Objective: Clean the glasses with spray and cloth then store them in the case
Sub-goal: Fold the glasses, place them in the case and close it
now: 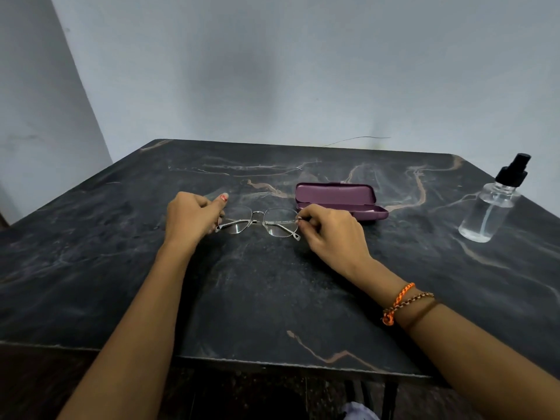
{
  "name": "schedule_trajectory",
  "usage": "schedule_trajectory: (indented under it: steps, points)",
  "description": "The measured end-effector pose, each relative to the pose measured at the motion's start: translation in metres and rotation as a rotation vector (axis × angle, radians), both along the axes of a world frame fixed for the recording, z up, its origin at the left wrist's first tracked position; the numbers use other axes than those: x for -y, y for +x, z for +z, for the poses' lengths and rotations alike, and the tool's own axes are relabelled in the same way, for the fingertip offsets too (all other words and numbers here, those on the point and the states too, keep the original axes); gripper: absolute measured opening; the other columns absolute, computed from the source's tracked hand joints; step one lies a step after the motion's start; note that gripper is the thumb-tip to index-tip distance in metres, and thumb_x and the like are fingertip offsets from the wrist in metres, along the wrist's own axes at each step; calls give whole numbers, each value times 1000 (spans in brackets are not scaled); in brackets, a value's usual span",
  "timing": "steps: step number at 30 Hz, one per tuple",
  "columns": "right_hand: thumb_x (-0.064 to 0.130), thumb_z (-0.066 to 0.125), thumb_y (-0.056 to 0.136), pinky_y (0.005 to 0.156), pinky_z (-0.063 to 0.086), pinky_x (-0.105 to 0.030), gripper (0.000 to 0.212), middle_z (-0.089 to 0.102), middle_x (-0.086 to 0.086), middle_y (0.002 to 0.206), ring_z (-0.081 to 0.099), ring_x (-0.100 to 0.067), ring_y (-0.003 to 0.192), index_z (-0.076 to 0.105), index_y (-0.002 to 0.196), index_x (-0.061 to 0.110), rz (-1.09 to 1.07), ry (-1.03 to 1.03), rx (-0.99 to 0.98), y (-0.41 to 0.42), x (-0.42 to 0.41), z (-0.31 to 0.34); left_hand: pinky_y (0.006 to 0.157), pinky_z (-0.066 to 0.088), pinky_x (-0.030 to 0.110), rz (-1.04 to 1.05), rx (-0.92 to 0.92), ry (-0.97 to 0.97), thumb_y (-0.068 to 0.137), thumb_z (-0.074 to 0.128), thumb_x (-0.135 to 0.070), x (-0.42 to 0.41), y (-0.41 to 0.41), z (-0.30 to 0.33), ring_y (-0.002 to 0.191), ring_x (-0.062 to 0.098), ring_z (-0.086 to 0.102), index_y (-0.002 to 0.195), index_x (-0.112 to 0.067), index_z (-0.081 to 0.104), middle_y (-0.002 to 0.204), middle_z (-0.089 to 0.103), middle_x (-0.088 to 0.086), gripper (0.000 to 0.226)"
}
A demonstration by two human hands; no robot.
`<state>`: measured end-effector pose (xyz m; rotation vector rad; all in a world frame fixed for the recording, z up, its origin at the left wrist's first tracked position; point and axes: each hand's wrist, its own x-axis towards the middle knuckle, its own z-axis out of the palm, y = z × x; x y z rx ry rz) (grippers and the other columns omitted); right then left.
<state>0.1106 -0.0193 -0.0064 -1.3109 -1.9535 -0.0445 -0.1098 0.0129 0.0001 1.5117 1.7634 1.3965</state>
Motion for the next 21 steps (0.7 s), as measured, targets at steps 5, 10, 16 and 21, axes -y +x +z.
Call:
schedule_trajectory:
  steps: [5,10,16,21]
  points:
    - [22,63,81,57,43,-28,6,59,8,61,52,-11,55,67,81,18,-17,-57,-308,12,0,7,41,42,9,-274,527,106,82,62,-24,7,7,15,41,-2,50,65,-14,69,47,63,-9,21]
    - [19,62,81,60,47,-34,7,53,13,52,51,-11,53,66,75,19,-51,-65,-552,35,-5,22,43,42,8,-389,555,160,85,56,-10,9,36,20,48,-3,56,63,-21,74,54,66,-11,30]
    - [23,61,80,59,48,-29,9,60,9,58,56,-8,57,67,74,22,-173,1,-585,70,-16,25,39,36,8,-282,530,195,83,62,-14,-13,89,23,47,-6,54,75,-15,66,51,65,-16,9]
    - [26,61,82,64,52,-35,10,69,-1,67,64,-18,65,71,81,24,-277,-22,-636,92,-32,20,62,48,10,-178,479,253,79,67,-13,-35,126,17,56,-4,58,80,-14,69,50,63,-19,3]
